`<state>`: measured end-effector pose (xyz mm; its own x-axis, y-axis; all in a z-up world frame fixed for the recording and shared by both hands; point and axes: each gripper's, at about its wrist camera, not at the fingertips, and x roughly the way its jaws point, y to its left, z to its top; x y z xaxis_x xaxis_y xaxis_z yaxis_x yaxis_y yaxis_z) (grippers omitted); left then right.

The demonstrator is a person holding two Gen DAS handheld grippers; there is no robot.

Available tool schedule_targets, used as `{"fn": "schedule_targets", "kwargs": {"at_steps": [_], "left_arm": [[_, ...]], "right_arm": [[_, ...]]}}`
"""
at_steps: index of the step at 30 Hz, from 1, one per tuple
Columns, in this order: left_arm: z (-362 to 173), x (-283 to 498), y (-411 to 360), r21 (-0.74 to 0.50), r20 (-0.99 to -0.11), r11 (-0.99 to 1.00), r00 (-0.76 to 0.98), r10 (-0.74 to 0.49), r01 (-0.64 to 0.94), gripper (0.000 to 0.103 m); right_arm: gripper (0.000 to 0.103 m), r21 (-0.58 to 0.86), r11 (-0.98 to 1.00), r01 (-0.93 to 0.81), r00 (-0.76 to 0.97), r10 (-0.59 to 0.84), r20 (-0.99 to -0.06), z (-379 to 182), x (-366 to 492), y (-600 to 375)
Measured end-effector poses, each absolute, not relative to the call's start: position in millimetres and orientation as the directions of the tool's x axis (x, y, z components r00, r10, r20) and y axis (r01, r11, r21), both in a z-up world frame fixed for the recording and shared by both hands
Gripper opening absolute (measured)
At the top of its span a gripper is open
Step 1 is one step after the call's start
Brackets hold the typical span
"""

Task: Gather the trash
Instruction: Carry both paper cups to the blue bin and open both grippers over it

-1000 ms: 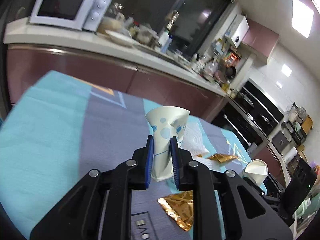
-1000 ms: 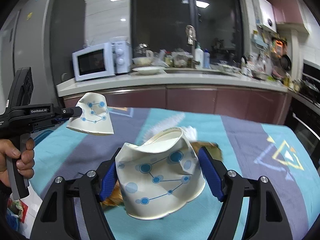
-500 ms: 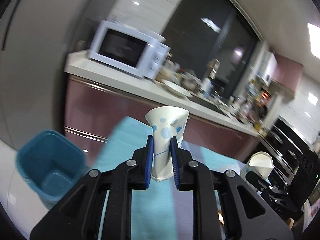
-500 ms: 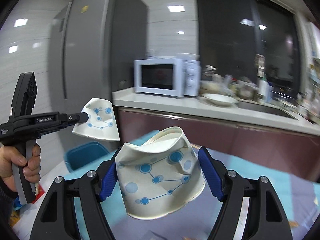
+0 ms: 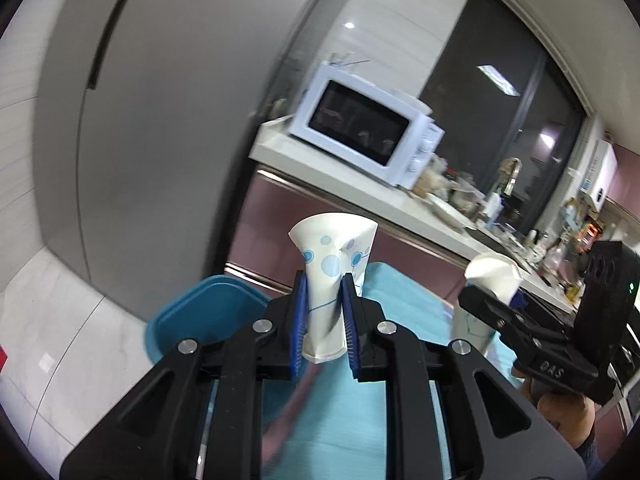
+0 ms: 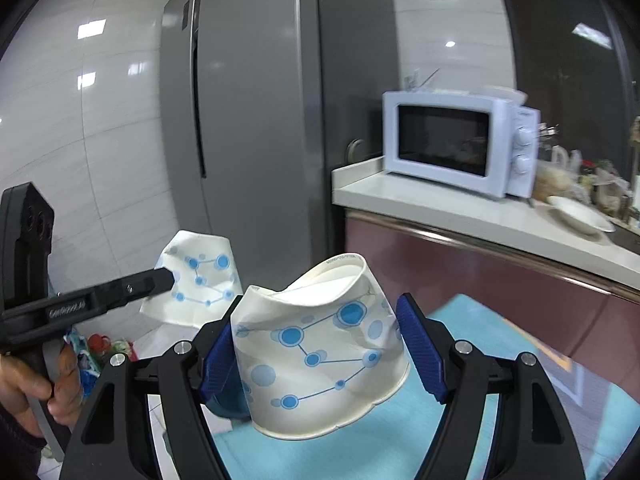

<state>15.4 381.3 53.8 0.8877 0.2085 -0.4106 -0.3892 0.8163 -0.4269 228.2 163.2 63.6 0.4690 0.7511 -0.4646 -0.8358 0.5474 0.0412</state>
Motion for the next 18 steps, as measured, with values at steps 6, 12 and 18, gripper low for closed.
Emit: {"fn": "schedule_targets", "kwargs": {"at_steps": [6,12,18], "left_arm": [[31,12,409,-0.417,-0.457,0.788,0.854,0.250,-0.453,0.017],[2,18,438,-0.400,-0.514,0.767,0.816,0.265,-0.501,0.017],[-32,33,454,-0.373,-0.580,0.754,0.770,0.265,-0.540,0.017]], "right_arm": [[0.073,0.065,0.502,-0.862,0.396,0.748,-0.532,44,236,215],[0.073,0.092,0.473,-0.876,0.326,0.722,-0.610,19,250,259],[0.073,0.146,0.465,-0.873,0.256,0.692,-0.675,-3,263,287]]}}
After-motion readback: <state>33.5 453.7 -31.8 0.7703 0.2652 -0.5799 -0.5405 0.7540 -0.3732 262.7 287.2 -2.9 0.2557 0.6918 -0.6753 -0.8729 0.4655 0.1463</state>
